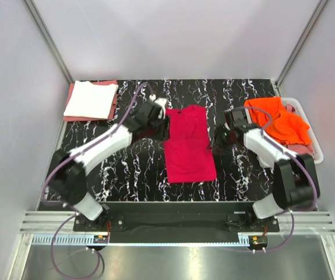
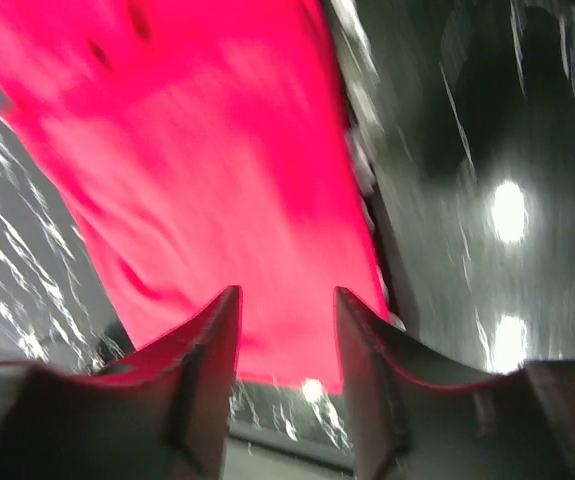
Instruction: Fold and stack the t-shirts
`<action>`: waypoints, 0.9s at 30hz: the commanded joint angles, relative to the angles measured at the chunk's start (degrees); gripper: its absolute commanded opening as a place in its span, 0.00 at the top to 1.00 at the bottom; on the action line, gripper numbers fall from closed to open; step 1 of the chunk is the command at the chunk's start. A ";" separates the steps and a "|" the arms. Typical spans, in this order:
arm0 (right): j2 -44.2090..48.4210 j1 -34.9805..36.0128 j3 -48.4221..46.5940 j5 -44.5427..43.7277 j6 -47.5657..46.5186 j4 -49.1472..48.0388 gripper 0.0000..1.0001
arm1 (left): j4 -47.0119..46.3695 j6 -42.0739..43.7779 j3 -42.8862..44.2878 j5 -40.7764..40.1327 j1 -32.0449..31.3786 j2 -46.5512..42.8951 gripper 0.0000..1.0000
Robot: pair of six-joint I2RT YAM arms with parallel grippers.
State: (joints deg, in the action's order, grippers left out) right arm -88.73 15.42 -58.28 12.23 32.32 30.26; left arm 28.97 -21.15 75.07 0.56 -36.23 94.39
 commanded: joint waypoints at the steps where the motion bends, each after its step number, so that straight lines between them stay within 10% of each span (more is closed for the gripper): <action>1: 7.59 -0.04 8.25 1.83 4.77 4.37 0.47 | -2.33 -5.30 -14.45 6.38 -3.66 -7.80 0.47; 17: 19.21 -0.04 26.63 6.31 9.43 -4.84 0.43 | -24.04 -21.83 -40.88 10.78 -9.74 -15.82 0.40; 27: 19.12 -0.04 29.10 5.26 11.01 -7.59 0.61 | -24.85 -21.48 -40.27 10.26 -10.09 -9.23 0.68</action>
State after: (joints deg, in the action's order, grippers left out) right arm -70.76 15.42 -29.17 17.61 42.06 25.19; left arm 4.49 -43.22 34.37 11.66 -45.95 83.00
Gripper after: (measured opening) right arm 0.413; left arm 0.357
